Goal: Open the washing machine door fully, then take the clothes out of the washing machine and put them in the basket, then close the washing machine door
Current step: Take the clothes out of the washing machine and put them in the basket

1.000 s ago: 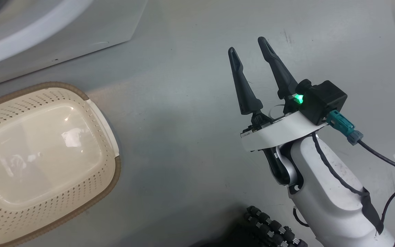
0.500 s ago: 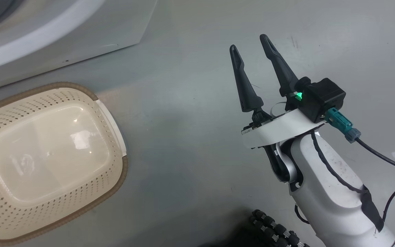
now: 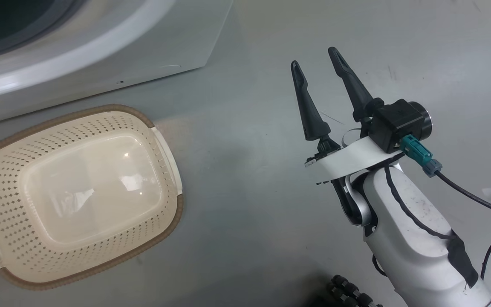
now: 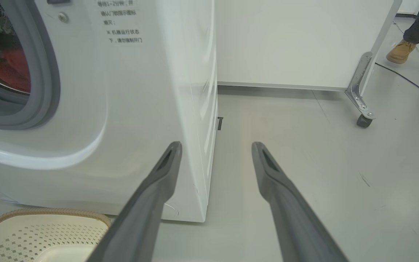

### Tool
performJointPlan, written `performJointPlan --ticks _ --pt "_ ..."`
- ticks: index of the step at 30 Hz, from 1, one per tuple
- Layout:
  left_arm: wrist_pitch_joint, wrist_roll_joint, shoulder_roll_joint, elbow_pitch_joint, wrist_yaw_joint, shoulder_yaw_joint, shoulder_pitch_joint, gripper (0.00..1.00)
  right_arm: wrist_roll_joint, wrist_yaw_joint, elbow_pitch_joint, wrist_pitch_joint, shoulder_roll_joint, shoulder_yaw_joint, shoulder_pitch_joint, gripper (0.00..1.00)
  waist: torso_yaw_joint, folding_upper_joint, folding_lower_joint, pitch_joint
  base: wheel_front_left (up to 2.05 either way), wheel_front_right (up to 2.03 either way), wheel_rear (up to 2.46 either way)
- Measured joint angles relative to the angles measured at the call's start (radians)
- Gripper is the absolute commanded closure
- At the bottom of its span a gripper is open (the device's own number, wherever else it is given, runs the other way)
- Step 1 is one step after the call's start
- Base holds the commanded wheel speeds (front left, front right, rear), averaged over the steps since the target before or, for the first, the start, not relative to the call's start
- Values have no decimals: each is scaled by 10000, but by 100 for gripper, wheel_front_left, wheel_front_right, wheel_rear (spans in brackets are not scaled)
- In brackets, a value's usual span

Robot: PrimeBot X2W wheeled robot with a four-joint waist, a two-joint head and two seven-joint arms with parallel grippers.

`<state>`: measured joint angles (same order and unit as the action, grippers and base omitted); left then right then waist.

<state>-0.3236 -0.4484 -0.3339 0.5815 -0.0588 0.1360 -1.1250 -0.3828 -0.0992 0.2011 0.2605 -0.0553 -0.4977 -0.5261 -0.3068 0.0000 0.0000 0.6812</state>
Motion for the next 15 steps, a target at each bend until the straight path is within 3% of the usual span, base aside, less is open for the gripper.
performJointPlan --ticks 10,15 --pt "1904 -236 924 -426 -8 -98 1472 100 171 100 372 0 -12 136 37 0 546 0 0 -756 0 0 0" --pt "2694 -267 1072 -499 -4 -161 2362 100 173 127 520 0 -17 219 204 0 796 0 -1 -1226 0 0 0"
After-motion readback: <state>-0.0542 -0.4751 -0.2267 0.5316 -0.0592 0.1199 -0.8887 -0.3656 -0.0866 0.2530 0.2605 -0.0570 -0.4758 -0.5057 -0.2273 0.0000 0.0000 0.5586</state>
